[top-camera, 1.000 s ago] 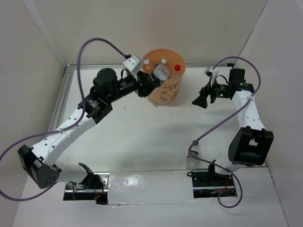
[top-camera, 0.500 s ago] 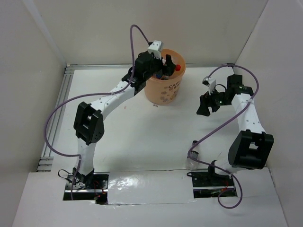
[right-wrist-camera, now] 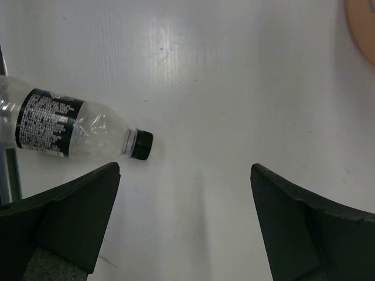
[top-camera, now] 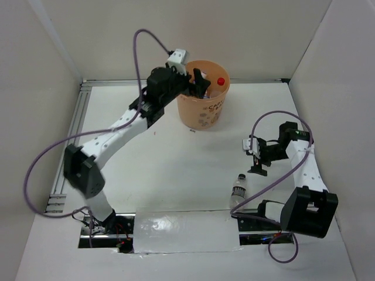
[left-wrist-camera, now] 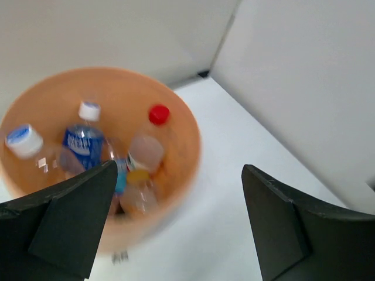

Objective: Put the plastic bottles in the bin

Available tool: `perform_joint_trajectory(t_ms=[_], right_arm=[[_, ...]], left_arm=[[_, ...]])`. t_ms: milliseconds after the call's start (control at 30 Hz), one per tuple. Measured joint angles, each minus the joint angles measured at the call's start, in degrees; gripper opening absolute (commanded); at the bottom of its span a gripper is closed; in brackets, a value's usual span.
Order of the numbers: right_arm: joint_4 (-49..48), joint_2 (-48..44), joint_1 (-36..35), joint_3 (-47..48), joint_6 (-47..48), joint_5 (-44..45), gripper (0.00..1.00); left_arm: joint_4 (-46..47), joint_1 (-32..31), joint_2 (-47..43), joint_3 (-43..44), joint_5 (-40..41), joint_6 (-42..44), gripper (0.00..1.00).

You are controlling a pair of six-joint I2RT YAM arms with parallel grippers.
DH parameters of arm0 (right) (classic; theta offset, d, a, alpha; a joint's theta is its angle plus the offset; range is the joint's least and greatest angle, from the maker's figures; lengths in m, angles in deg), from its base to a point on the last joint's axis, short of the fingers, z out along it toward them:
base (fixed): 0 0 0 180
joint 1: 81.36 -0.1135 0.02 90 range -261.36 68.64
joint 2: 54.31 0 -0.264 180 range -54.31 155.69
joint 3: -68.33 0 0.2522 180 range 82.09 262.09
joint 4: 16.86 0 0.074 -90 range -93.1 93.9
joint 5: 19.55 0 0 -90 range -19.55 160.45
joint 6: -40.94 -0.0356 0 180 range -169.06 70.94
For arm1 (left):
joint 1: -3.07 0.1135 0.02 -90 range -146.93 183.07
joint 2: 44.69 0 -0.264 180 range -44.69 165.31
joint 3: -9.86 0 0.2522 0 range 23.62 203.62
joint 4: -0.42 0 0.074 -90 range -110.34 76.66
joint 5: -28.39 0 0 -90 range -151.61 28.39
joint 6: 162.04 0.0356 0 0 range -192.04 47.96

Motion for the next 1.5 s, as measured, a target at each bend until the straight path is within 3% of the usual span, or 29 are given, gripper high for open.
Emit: perform_joint_trajectory(t_ms=[233,333,500,633,1033,1267,1500], right_arm=[[1.51,8.85,-0.79,-2.36,7.19,5.01,0.99],[1.60,10.91,-1.86,-5.07,8.17,7.58,0.99],[2.01,12.74,-4.83,-8.35,8.70,9.97,0.99],[1.07,13.29,-8.15,-10.10,9.05,9.84,0.99],[-2.91,17.31,-13.53,-10.95,9.29,6.69,1.00],[-4.98,18.23,-14.10,-10.56,9.38,1.88,1.00],[-15.65,16.76,-21.29,-11.82,9.53,-4.33,1.00]], left_arm=[[1.05,-5.14,-36.96,-34.23,1.11,1.66,1.00],[-1.46,-5.25,-50.51,-44.87,4.09,0.90,1.00],[-10.38,-5.64,-64.83,-55.93,8.92,-3.45,1.00],[-18.51,-6.84,-70.99,-59.80,12.13,-7.26,1.00],[-26.25,-7.82,-73.46,-60.92,14.03,-14.64,1.00],[-24.81,-7.85,-68.22,-63.60,7.74,-17.22,1.00],[-20.06,-9.11,-59.71,-65.24,-0.28,-19.47,1.00]])
